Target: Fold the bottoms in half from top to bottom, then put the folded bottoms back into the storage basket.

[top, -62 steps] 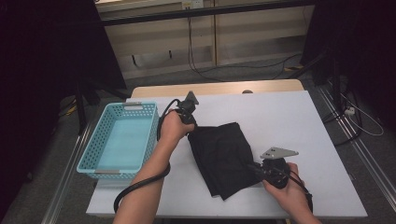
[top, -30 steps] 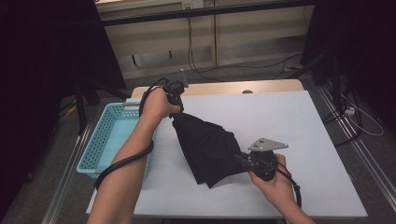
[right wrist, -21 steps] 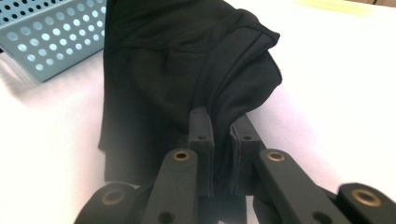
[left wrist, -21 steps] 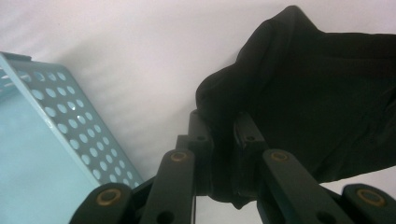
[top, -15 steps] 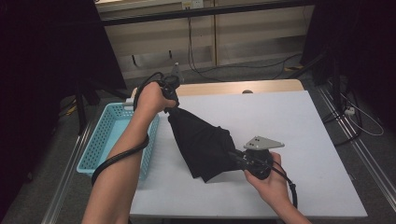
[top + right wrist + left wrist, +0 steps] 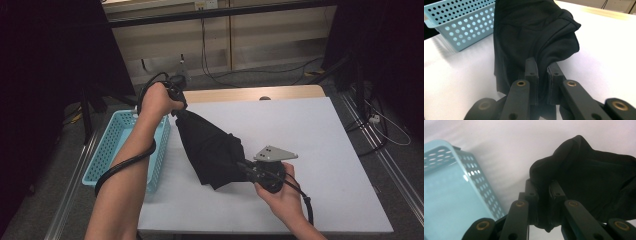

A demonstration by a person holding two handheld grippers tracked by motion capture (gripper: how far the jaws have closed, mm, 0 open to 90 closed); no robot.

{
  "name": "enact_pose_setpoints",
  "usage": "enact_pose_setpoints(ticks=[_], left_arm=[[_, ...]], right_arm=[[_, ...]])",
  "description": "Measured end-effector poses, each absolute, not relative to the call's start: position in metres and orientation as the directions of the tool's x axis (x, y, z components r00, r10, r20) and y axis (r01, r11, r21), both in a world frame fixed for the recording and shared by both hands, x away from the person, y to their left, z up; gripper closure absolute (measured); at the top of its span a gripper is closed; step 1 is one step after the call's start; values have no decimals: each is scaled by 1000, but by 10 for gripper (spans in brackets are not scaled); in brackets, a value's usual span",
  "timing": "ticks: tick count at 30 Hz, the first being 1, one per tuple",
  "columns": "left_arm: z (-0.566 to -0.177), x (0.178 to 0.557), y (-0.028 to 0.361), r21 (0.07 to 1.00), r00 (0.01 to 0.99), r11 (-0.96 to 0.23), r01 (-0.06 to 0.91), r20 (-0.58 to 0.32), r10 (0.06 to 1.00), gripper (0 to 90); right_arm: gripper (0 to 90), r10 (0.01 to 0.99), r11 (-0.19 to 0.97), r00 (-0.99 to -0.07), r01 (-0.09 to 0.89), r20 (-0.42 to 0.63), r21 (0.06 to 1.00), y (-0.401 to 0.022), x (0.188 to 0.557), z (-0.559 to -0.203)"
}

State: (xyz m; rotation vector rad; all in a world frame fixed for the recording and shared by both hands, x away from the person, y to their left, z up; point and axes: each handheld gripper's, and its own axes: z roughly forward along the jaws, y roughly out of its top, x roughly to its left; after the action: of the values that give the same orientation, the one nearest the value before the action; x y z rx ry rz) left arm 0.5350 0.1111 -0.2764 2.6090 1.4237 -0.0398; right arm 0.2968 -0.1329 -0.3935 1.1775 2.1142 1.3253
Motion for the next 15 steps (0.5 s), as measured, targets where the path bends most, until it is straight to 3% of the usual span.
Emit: enact_pose_setpoints(ticks=[6,15], left_arm=[[-261,534,114,128,548,-538,834,-69,834,809],[-239,533,120,160,537,-521,839,-84,839,809]], right_arm=[[818,802,203,-587,444,112,873,-126,298,-390],[818,788,188,-604,416,116,889,-115,296,-381]])
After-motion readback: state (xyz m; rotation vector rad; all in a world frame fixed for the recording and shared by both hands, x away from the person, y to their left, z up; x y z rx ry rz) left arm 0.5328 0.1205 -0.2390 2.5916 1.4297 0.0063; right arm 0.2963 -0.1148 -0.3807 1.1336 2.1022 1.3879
